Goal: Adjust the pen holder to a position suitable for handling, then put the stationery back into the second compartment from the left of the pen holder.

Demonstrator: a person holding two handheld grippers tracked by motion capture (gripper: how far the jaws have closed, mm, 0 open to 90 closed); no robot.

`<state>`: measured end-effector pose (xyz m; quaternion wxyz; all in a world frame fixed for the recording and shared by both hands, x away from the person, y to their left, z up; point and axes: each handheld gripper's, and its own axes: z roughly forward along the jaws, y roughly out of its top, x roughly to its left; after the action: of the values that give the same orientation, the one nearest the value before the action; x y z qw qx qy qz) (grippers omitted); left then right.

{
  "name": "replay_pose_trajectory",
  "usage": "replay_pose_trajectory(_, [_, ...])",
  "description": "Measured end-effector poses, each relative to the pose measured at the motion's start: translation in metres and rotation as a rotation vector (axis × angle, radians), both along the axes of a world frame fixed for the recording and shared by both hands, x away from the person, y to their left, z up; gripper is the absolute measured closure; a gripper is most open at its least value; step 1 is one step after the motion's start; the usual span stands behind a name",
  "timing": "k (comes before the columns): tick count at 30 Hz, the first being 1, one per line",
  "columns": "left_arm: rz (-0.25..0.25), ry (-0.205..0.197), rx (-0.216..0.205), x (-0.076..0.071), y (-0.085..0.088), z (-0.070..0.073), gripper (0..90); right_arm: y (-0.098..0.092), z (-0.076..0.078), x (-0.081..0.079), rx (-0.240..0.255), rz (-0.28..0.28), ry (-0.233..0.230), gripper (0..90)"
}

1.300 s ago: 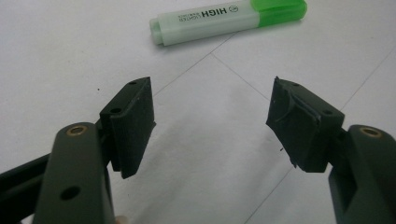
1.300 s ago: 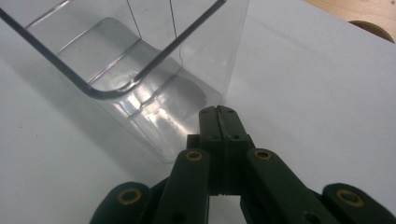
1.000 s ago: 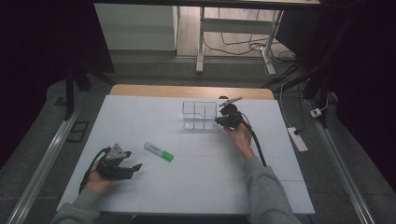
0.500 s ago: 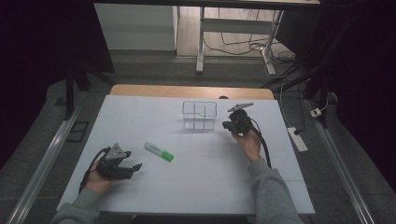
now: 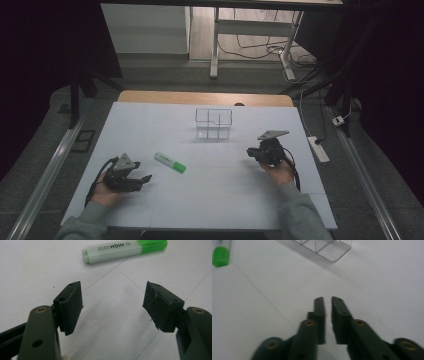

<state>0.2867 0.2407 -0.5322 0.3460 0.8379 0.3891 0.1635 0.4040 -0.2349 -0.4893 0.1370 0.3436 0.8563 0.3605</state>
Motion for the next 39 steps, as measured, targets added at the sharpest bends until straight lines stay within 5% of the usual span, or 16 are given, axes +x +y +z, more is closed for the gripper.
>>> replay_pose_trajectory(5, [0.002, 0.001, -0.003, 0.0, 0.001, 0.0, 31.3, -0.01, 0.001, -0.024, 0.054, 0.019, -0.02, 57.7])
replay_pose_trajectory(11, [0.004, -0.002, -0.004, 0.001, 0.002, 0.0, 31.4, -0.026, -0.001, -0.047, 0.087, 0.032, -0.043, 45.6])
replay_pose_trajectory(32, [0.032, -0.014, -0.03, 0.011, 0.007, 0.011, 31.8, -0.029, -0.007, -0.057, 0.065, 0.079, -0.039, 41.3])
replay_pose_trajectory(39, [-0.03, -0.014, 0.023, 0.015, 0.001, 0.017, 32.1, -0.028, -0.007, -0.057, 0.051, 0.086, -0.039, 41.2])
